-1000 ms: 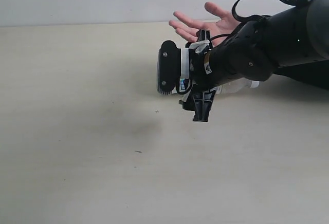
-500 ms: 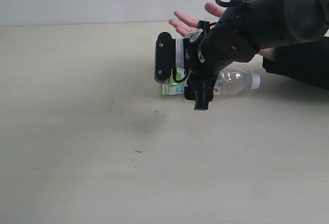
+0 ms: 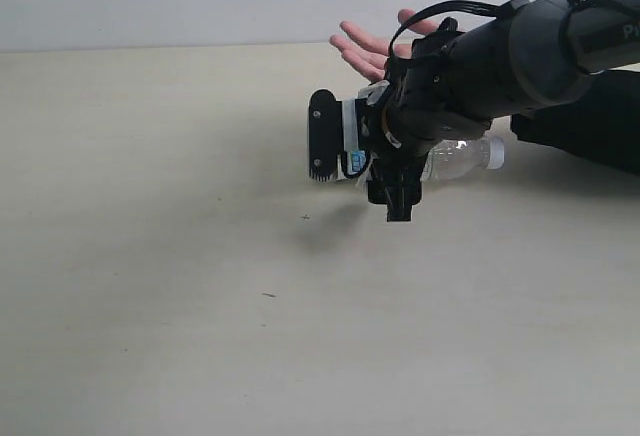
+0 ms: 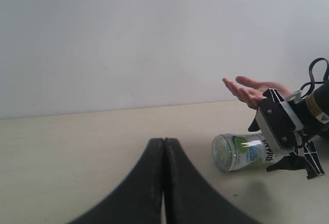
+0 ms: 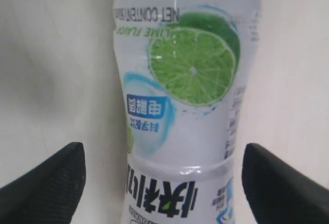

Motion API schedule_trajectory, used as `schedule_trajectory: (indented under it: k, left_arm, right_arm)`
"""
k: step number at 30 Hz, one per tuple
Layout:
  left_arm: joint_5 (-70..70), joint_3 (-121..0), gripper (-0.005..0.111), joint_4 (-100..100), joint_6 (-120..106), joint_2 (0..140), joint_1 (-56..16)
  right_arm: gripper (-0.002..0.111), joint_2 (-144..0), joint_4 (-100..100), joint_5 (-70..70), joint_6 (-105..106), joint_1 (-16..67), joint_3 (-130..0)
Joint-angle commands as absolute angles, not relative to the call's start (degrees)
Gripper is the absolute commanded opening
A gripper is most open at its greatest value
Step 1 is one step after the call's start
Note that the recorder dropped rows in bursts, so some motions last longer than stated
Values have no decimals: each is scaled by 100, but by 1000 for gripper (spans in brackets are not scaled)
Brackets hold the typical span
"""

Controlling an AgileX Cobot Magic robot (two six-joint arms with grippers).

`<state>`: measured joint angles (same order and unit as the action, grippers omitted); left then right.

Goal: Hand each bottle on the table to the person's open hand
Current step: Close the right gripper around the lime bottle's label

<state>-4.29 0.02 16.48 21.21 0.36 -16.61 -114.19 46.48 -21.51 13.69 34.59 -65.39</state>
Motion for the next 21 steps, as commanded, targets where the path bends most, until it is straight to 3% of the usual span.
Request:
schedule_trajectory:
  k: [1, 21]
  left_arm:
    - [-379, 0, 0, 1657, 2125, 0, -1663]
    - [-379, 0, 0, 1657, 2125, 0, -1663]
  right_arm:
    - [79, -11413, 4757, -1961, 1241, 3470, -6573]
    - [78, -11413, 5000, -1829, 961, 3470, -6573]
